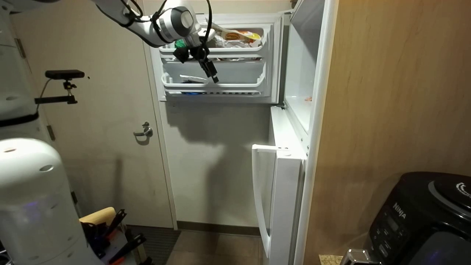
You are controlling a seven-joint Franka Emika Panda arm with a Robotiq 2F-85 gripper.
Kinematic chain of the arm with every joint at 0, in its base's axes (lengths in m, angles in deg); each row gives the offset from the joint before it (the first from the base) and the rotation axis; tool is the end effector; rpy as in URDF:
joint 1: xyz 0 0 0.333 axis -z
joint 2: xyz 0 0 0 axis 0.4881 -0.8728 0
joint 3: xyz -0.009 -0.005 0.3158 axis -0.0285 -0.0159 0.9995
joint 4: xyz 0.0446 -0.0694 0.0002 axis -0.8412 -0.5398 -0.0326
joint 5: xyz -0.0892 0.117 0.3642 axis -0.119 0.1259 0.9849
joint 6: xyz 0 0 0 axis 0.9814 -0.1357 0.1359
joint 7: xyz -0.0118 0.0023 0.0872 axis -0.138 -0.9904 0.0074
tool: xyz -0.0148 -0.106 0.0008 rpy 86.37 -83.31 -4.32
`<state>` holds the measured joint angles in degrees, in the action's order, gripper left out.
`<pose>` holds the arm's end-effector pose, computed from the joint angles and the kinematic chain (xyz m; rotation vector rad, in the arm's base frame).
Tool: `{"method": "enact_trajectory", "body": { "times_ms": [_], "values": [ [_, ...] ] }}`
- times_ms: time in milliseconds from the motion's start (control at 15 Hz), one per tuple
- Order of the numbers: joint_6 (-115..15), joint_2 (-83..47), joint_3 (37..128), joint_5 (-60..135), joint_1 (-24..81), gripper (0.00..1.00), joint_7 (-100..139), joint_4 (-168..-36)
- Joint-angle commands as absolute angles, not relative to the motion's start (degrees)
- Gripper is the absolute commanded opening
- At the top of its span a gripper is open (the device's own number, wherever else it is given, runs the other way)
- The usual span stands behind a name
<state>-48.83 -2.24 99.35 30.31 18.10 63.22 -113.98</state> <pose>0.5547 0.2422 0.5791 -2.8477 0.4912 -0.7290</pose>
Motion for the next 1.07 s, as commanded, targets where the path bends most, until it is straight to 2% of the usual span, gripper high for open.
{"method": "enact_trajectory", "body": {
  "times_ms": [0, 1000],
  "values": [
    [-51.1, -2.3, 99.2, 27.9, 17.4, 1.00, 65.5, -113.6],
    [-50.6, -3.5, 99.1, 29.3, 16.8, 1.00, 63.7, -113.6]
  ]
}}
